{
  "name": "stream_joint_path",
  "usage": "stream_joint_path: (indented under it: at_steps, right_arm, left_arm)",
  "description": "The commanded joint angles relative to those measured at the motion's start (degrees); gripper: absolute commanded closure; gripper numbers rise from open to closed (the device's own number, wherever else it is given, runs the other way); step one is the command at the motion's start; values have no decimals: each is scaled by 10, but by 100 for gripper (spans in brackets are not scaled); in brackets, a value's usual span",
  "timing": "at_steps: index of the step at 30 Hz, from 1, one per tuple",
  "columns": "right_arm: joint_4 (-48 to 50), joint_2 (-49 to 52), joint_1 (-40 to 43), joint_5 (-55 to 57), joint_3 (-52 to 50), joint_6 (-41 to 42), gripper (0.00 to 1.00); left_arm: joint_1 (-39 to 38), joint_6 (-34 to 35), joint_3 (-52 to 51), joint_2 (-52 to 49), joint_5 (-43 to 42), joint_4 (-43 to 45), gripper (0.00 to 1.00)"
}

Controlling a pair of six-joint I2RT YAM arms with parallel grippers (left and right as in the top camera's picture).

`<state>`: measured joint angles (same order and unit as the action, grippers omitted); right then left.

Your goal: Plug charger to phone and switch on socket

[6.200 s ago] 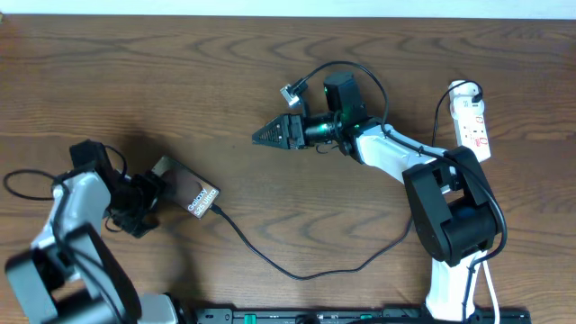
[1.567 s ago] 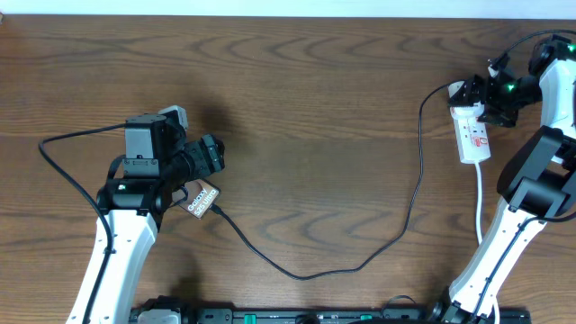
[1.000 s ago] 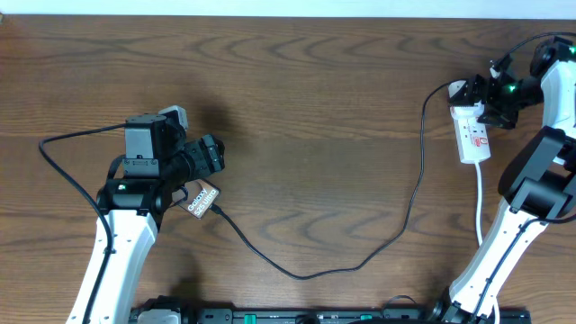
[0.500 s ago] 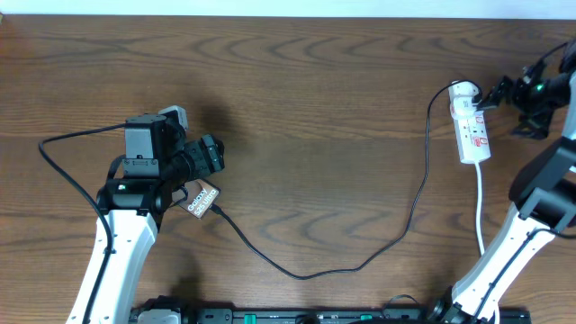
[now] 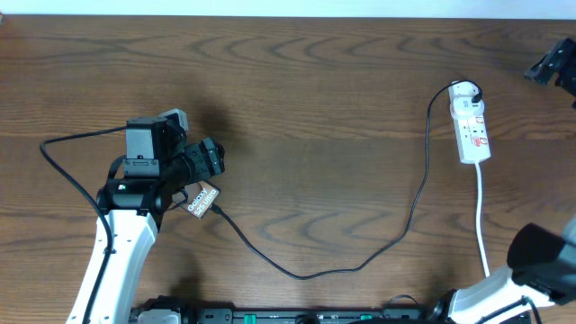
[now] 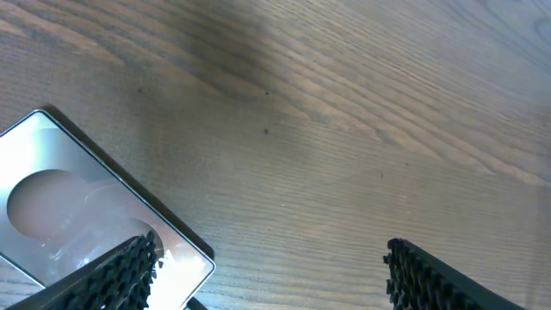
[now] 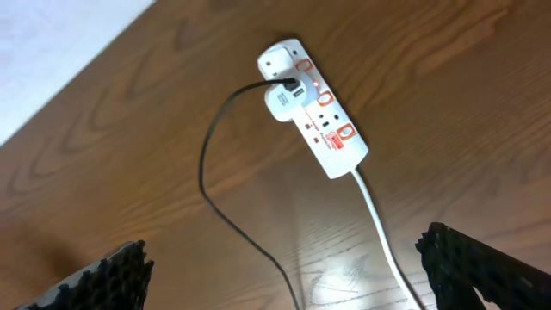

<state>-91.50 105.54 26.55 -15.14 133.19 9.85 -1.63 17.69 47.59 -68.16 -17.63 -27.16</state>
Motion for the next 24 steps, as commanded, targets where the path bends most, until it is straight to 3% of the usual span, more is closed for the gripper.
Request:
stream_joint_path:
  at_steps: [1, 24]
  right_arm:
    - [0, -11, -4, 7, 2, 13, 1]
    - [0, -14, -3, 7, 2, 13, 1]
  left_arm:
    - [-1, -12, 17, -3, 8, -2, 16]
    - [-1, -12, 15, 6, 8, -24, 16]
